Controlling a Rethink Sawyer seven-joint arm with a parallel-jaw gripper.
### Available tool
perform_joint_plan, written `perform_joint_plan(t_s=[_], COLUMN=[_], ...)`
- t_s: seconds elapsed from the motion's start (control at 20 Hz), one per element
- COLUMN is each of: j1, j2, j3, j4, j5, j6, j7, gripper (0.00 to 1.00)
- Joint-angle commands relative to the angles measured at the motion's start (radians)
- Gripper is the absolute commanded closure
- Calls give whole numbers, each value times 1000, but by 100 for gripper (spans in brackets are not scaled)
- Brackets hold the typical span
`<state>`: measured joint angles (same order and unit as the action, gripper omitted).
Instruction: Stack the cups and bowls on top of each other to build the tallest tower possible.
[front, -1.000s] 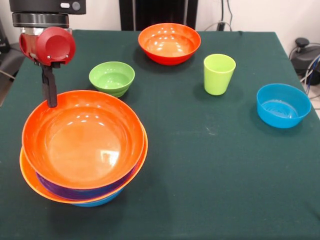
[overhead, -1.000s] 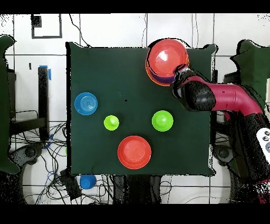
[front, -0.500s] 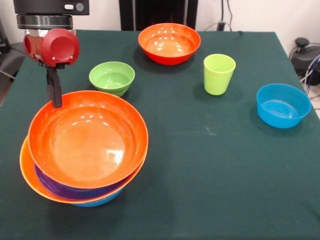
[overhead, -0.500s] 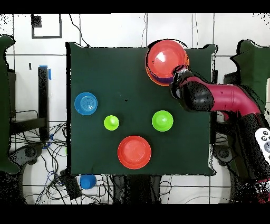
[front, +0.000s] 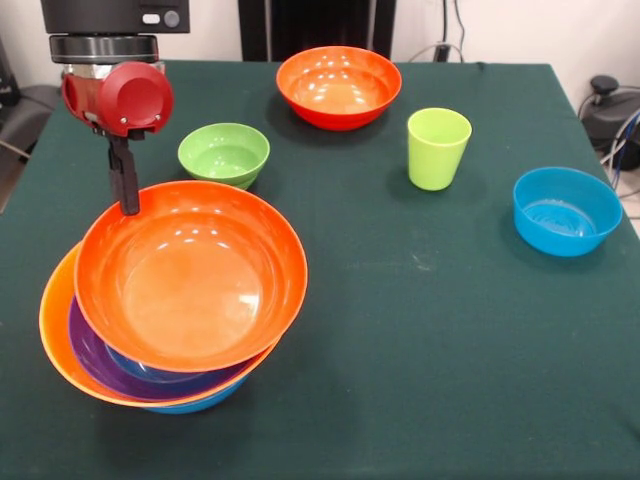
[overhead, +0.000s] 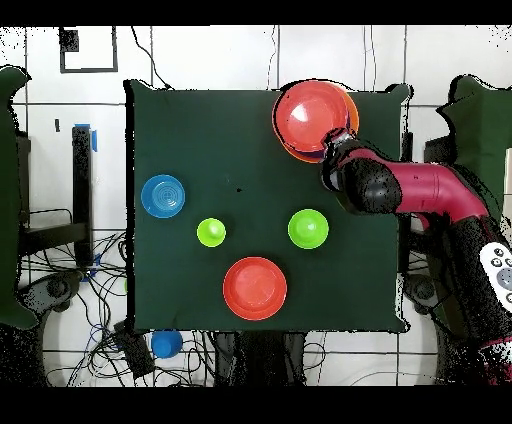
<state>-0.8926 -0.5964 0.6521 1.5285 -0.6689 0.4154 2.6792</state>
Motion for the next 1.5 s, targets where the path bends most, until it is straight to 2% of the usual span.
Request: perform_joint_plan(t_s=[0.05, 0.3, 0.75, 1.35, 1.5], j1=[23, 37, 26, 17, 19], j2=[29, 28, 46, 104, 101], j3=[34, 20, 33, 43, 37], j4=[29, 13, -38, -141, -134], j5=[-18, -41, -21, -40, -41], j6=[47, 19, 81, 130, 124], j7=[-201, -188, -235, -325, -316], gripper=[100, 100, 100, 100, 100])
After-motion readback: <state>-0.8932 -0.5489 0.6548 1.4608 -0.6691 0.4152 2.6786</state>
